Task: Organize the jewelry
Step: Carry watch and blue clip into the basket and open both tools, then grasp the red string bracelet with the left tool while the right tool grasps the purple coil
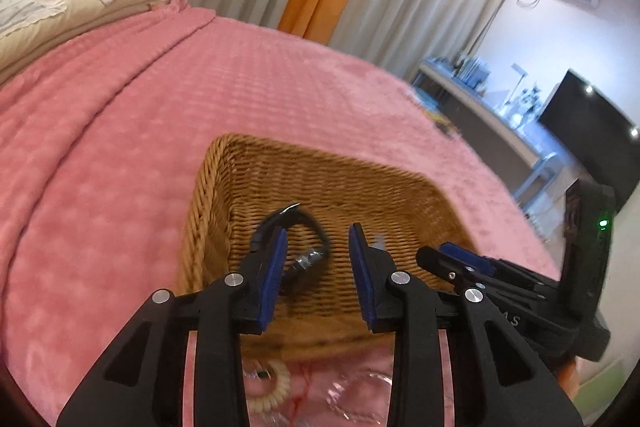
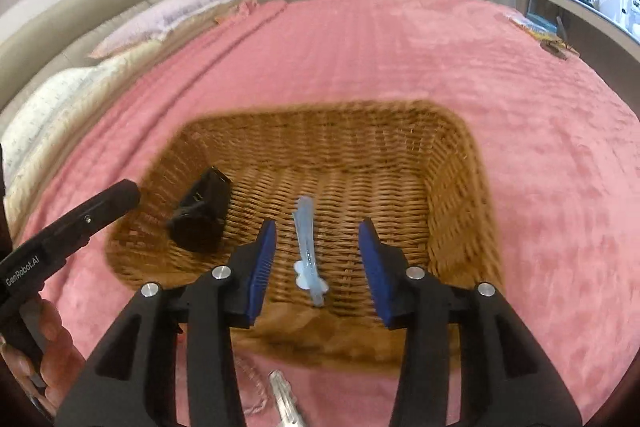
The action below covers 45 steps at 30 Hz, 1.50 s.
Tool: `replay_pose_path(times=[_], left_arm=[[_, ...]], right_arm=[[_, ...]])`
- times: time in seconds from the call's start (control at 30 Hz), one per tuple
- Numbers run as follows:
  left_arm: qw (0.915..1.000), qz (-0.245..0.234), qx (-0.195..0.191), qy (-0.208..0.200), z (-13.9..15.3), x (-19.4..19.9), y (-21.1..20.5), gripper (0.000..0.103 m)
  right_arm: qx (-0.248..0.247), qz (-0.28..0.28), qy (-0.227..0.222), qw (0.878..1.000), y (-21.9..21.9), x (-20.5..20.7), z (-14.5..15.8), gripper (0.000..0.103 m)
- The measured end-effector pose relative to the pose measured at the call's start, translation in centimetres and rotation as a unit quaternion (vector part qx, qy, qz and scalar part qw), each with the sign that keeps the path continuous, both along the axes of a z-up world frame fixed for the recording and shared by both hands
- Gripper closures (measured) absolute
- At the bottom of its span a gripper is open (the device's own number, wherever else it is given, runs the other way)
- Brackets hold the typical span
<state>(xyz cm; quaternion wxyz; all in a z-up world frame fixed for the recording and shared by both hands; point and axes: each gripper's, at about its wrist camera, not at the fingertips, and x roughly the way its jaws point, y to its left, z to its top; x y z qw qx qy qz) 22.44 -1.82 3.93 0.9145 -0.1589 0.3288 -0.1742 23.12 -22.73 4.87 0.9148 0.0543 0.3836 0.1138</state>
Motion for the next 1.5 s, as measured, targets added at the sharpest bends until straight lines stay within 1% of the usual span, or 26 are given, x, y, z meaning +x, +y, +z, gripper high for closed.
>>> replay_pose_path(times=[0.07, 0.17, 0.3, 0.37, 0.43, 0.47, 0.53, 0.63, 0.7, 0.8, 0.9, 1.03, 1.2, 1.33, 1.43, 1.5], left_arm=[[0.9999, -0.004, -0.009, -0.014, 1.1, -1.6, 0.6, 0.073], [0.9989, -0.005, -0.017, -0.043, 3.0, -5.6, 1.8, 0.073], [0.9981, -0.001, -0.015, -0.061, 3.9, -10.3, 2.8, 0.073], [0.9980, 0.002, -0.010, -0.062, 3.7, -12.0, 3.0, 0.073], [0.9982, 0.009, 0.004, -0.060, 2.8, -13.7, 3.1, 0.073], [0.9984, 0.010, 0.007, -0.056, 2.3, -14.2, 3.3, 0.073], [0.9989, 0.011, 0.008, -0.044, 0.8, -15.1, 3.4, 0.073], [0.9990, 0.019, 0.022, -0.033, -1.5, -15.8, 3.5, 0.073], [0.9990, 0.022, 0.036, -0.016, -3.2, -15.6, 3.3, 0.073], [0.9991, 0.019, 0.037, 0.001, -4.8, -15.6, 3.3, 0.073], [0.9989, 0.014, 0.043, 0.013, -5.7, -15.5, 3.2, 0.073], [0.9982, 0.004, 0.051, 0.031, -6.9, -15.2, 2.7, 0.073], [0.9959, -0.016, 0.057, 0.068, -8.6, -14.7, 1.7, 0.073], [0.9940, -0.014, 0.084, 0.069, -8.7, -14.7, 0.8, 0.073], [0.9923, -0.011, 0.096, 0.077, -8.9, -14.3, 0.4, 0.073], [0.9909, -0.009, 0.109, 0.079, -8.9, -14.1, 0.1, 0.074]], right_arm=[[0.006, 0.004, -0.017, 1.000, -0.1, -1.6, 1.3, 0.063], [-0.006, 0.002, -0.048, 0.999, -0.5, -5.1, 3.2, 0.063], [-0.014, 0.000, -0.081, 0.997, -1.5, -10.1, 4.3, 0.063], [-0.019, 0.000, -0.092, 0.996, -1.9, -12.5, 4.1, 0.063], [-0.026, 0.000, -0.102, 0.994, -2.4, -14.5, 3.6, 0.063], [-0.030, -0.001, -0.103, 0.994, -2.7, -15.6, 2.9, 0.063], [-0.028, -0.002, -0.091, 0.995, -3.4, -17.1, 1.3, 0.063], [-0.033, -0.011, -0.065, 0.997, -3.8, -18.1, -1.0, 0.063], [-0.032, -0.017, -0.049, 0.998, -4.0, -18.5, -2.2, 0.063], [-0.035, -0.024, -0.023, 0.999, -4.2, -18.7, -3.7, 0.063], [-0.039, -0.031, -0.002, 0.999, -4.4, -18.6, -4.9, 0.063], [-0.042, -0.033, 0.005, 0.999, -4.5, -18.5, -5.7, 0.064], [-0.059, -0.031, 0.021, 0.998, -4.0, -18.6, -6.9, 0.063], [-0.072, -0.026, 0.019, 0.997, -3.5, -18.7, -7.0, 0.063], [-0.083, -0.031, 0.021, 0.996, -3.3, -18.6, -7.2, 0.064], [-0.087, -0.032, 0.021, 0.995, -3.2, -18.6, -7.3, 0.069]])
